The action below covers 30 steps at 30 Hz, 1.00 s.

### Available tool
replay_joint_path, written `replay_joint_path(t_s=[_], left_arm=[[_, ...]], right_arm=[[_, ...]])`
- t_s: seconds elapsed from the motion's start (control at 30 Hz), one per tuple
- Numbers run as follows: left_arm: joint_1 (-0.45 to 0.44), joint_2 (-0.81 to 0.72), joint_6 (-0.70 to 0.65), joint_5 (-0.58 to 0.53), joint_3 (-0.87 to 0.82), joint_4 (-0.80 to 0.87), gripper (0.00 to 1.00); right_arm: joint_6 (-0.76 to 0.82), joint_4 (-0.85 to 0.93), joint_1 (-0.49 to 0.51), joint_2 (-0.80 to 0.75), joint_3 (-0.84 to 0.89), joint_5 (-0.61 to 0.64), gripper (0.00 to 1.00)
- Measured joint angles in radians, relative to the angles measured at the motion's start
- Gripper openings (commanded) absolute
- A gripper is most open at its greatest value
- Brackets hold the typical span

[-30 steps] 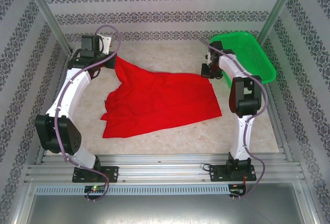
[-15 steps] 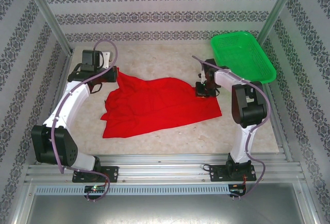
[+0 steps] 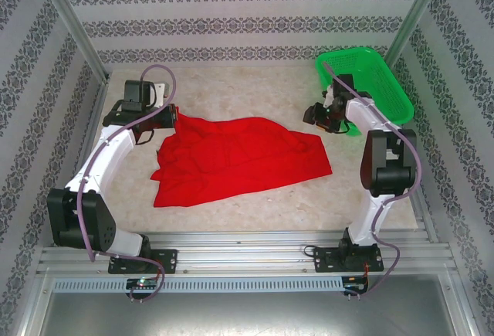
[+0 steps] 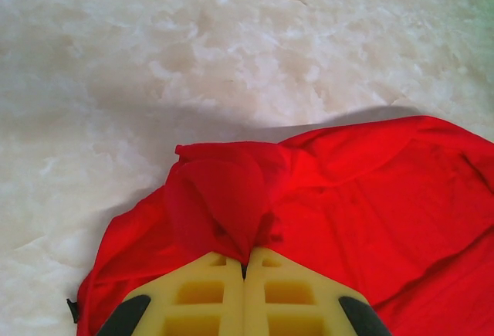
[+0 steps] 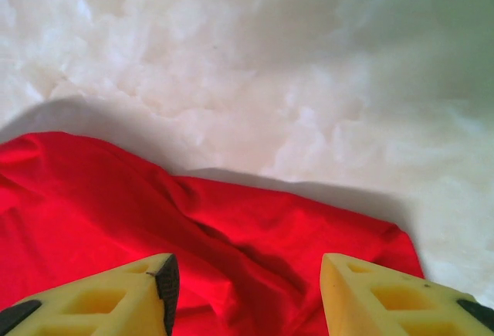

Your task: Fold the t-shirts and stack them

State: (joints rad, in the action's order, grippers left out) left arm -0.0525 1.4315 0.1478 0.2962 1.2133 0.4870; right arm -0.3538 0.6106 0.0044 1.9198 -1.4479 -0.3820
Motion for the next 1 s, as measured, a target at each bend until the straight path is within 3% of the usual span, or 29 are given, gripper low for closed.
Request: replay_joint_path(t_s=[0.4, 1.0], left_arm=[[0.000, 0.000, 0.011, 0.011, -0.010, -0.003, 0.00], [0.000, 0.000, 0.011, 0.010, -0.049, -0.006, 0.00]], right_arm=[[-0.010, 0.002, 0.041, 0.070, 0.024, -0.106, 0.43], [0.097, 0.071, 0.230, 0.060, 0.115, -0.175, 0.42]])
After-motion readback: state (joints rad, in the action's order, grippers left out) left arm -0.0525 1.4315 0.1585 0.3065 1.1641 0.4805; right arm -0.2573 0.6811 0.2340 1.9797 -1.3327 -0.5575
